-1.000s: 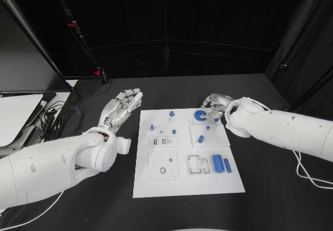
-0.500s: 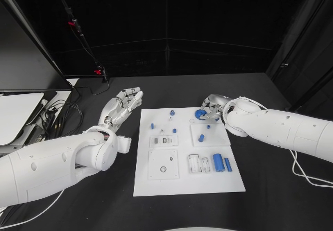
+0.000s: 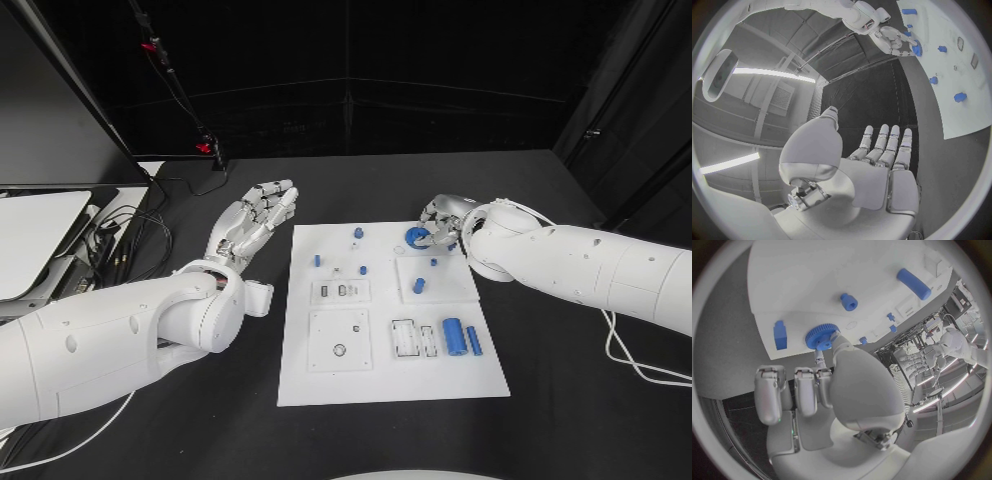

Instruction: Assemble the parts on the task board

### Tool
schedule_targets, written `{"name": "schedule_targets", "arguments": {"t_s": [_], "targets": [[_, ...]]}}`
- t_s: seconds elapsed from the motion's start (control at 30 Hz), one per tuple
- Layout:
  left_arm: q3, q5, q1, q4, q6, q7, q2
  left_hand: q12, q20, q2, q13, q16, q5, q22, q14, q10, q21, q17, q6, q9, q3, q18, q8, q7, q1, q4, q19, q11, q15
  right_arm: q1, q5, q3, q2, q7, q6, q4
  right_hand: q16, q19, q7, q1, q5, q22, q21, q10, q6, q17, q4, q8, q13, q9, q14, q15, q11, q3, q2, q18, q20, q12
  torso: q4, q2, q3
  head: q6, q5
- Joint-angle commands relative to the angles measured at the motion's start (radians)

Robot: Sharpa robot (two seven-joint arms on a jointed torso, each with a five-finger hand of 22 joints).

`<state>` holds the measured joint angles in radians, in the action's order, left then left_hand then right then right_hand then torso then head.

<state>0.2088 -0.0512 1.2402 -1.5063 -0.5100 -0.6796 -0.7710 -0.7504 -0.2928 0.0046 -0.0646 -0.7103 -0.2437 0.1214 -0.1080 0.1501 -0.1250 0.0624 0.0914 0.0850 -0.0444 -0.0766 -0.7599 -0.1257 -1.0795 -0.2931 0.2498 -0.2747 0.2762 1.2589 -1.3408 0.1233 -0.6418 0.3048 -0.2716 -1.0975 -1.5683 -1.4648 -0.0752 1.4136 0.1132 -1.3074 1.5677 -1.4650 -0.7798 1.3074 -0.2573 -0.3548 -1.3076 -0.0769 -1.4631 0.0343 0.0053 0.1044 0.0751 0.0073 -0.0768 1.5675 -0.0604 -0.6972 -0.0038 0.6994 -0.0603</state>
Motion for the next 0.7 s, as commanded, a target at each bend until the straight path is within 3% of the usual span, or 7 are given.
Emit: {"name": "schedule_targets", "arguments": {"t_s": [0.03,0.17,0.37,0.7], "targets": [[-0.001,-0.007,0.002,-0.001,0.011,-0.255,0.0,-0.006,0.0,0.012,-0.001,-0.004,-0.007,0.001,-0.007,0.007,-0.003,0.002,0.007,-0.002,0.007,0.008,-0.004,-0.175,0.0,0.0,-0.004,-0.001,0.002,-0.001,-0.012,0.002,0.002,0.019,0.016,-0.002,-0.002,-0.106,0.001,0.003,-0.003,-0.263,0.003,-0.106,-0.065,0.263,0.002,0.013,-0.263,0.001,-0.108,0.007,-0.006,0.012,-0.024,-0.007,0.008,0.003,-0.0001,0.0,0.0001,0.0,0.0],[-0.001,-0.007,0.002,-0.001,0.011,-0.255,0.0,-0.006,0.0,0.012,-0.001,-0.004,-0.007,0.001,-0.007,0.008,-0.003,0.002,0.008,-0.002,0.007,0.008,-0.004,-0.175,0.0,0.0,-0.004,-0.001,0.002,-0.002,-0.021,0.002,0.004,0.012,-0.003,-0.004,-0.002,-0.106,0.006,0.018,-0.003,-0.263,0.003,-0.106,-0.132,0.263,0.016,0.032,-0.263,0.006,-0.108,0.007,-0.003,0.029,-0.047,-0.007,0.006,0.003,-0.0003,0.0,-0.0001,-0.001,-0.001],[-0.001,-0.007,0.002,-0.001,0.011,-0.255,0.0,-0.007,0.0,0.013,-0.001,-0.005,-0.008,0.001,-0.007,0.008,-0.003,0.002,0.008,-0.002,0.007,0.008,-0.006,-0.175,0.0,0.0,-0.005,-0.001,0.002,-0.002,-0.033,0.002,0.005,-0.011,-0.053,-0.008,-0.002,-0.106,0.01,0.032,-0.003,-0.263,0.003,-0.106,-0.177,0.263,0.032,0.053,-0.263,0.009,-0.108,0.005,-0.002,0.041,-0.055,-0.007,0.004,0.003,-0.0001,0.0,0.0001,-0.001,0.001],[-0.001,-0.007,0.002,-0.001,0.011,-0.254,-0.003,-0.007,0.0,0.013,-0.001,-0.005,-0.008,0.001,-0.007,0.008,-0.003,0.002,0.008,-0.002,0.007,0.008,-0.006,-0.175,0.0,0.0,-0.005,-0.001,0.002,-0.002,-0.018,0.001,-0.014,-0.101,-0.217,-0.055,-0.002,-0.106,-0.001,0.038,0.0,-0.263,0.003,-0.106,-0.198,0.263,0.045,0.082,-0.263,0.011,-0.108,-0.002,0.009,0.043,-0.049,-0.007,0.0,0.003,0.001,0.001,-0.0009,-0.004,0.009]]}}
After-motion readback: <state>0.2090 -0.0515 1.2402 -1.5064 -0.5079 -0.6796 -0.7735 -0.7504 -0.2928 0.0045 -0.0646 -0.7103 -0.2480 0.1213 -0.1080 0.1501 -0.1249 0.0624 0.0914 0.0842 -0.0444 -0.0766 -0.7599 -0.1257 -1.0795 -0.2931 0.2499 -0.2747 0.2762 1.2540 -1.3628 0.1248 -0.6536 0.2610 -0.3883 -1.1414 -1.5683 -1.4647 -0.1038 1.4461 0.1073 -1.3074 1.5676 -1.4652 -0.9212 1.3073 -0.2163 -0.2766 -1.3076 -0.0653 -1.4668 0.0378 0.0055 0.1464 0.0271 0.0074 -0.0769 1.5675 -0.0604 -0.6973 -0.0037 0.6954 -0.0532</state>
